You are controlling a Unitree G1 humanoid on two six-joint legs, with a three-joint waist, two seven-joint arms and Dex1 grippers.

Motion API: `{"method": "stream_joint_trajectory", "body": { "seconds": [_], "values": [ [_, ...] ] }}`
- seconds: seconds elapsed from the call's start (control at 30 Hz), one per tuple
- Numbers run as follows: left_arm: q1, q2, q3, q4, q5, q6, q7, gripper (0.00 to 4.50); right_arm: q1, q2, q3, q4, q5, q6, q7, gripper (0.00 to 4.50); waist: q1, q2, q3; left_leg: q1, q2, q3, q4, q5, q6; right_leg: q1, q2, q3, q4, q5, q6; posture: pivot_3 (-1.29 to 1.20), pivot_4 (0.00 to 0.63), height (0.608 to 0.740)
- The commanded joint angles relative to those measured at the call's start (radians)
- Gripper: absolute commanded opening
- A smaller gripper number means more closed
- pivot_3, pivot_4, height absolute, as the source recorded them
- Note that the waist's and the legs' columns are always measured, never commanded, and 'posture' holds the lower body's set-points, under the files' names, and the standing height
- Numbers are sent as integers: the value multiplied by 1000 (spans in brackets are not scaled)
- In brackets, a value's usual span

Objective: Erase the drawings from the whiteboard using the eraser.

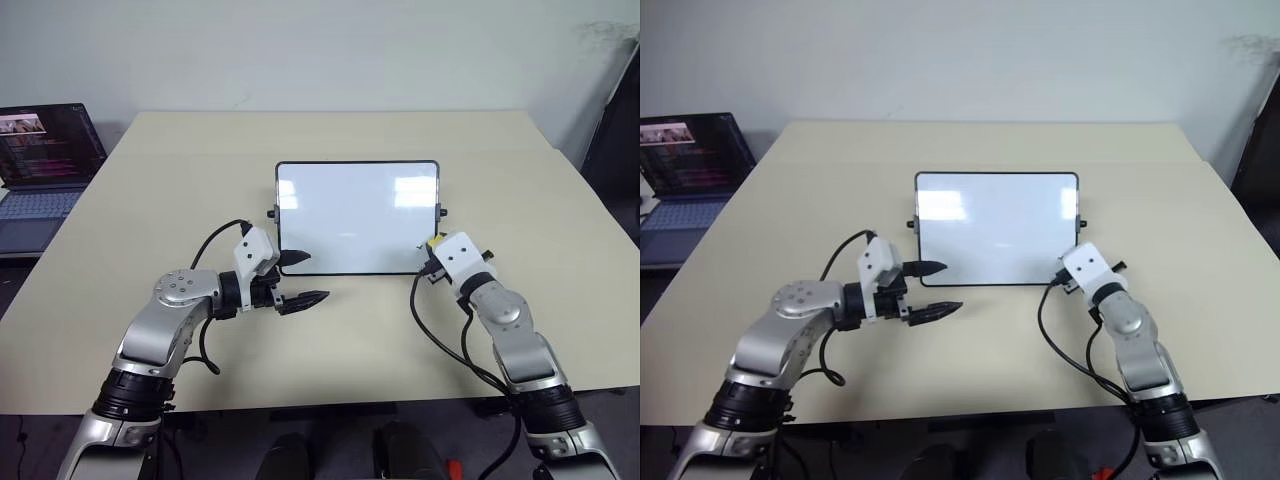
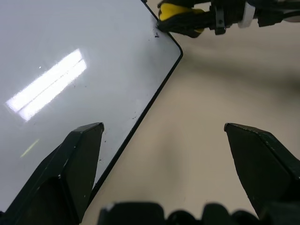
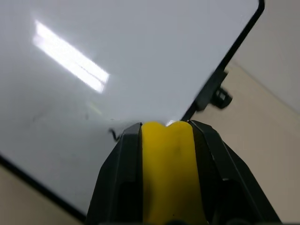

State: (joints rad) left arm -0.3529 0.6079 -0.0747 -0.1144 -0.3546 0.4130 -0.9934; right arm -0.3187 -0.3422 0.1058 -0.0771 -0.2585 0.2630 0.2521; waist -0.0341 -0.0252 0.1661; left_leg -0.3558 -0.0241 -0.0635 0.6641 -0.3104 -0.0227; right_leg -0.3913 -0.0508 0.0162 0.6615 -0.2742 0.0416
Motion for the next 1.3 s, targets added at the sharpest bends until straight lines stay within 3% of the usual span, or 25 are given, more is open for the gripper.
{"method": "stream_joint_trajectory", "body": {
  "seconds": [0.03, 0.13, 0.3, 0.53, 0.8, 0.97, 1.2, 1.3],
  "values": [
    [-14, -1, 12, -31, -14, -3, 0, 4500, -28, 9, 17, 26, -11, -28, -14, 1112, 2, 0, 0, -2, 0, 0, 0, 0, 0, -2, 0, 0, 0, 0, 0, 0, 150, 740],
    [-14, -3, 10, -33, -15, -3, 1, 4500, -25, 4, 46, 78, -20, -2, 11, 1112, 1, -1, -1, -10, 0, 2, 0, 2, -4, -10, -1, 1, 0, 0, 0, 0, 150, 740],
    [-15, -3, 13, -39, -16, 1, 2, 4500, 28, -10, 53, 105, -14, 68, 44, 1111, -1, -2, -2, -7, 0, 5, 0, 0, 0, -11, -1, 1, 3, 0, 0, 0, 150, 740],
    [-11, -5, 13, -50, -19, 8, 4, 4500, 83, -35, 72, 57, -16, 124, 100, 1111, 0, -2, -2, 9, 0, 3, 0, 0, 1, 8, -1, 0, -1, 0, 1, 0, 150, 740],
    [-13, -10, 13, -53, -22, 10, 3, 4500, 48, 28, 29, -62, 79, 55, 105, 1111, -5, -2, -2, 10, 1, 4, 1, 1, 1, 7, 1, 1, 1, 0, 0, 0, 150, 740],
    [-39, -20, 2, -84, -35, 13, -13, 4500, 68, 27, 7, -156, 144, 35, 147, 1111, 3, 1, 1, 3, 1, 2, 0, 0, 1, 1, 0, 1, 1, 0, 0, 0, 150, 740],
    [-99, -25, -55, -125, -47, 3, -75, 4500, 132, -12, -23, -268, 188, 101, 172, 1111, 8, 1, 0, -22, -2, 0, 1, 3, -4, -20, -3, -1, -2, -1, 2, 0, 150, 740],
    [-122, -25, -102, -115, -20, -32, -107, 4500, 159, -25, -85, -323, 200, 155, 151, 1111, 8, 1, 0, -23, -2, 0, 1, 3, -4, -21, -3, -1, -2, -1, 2, 0, 150, 740]
  ]
}}
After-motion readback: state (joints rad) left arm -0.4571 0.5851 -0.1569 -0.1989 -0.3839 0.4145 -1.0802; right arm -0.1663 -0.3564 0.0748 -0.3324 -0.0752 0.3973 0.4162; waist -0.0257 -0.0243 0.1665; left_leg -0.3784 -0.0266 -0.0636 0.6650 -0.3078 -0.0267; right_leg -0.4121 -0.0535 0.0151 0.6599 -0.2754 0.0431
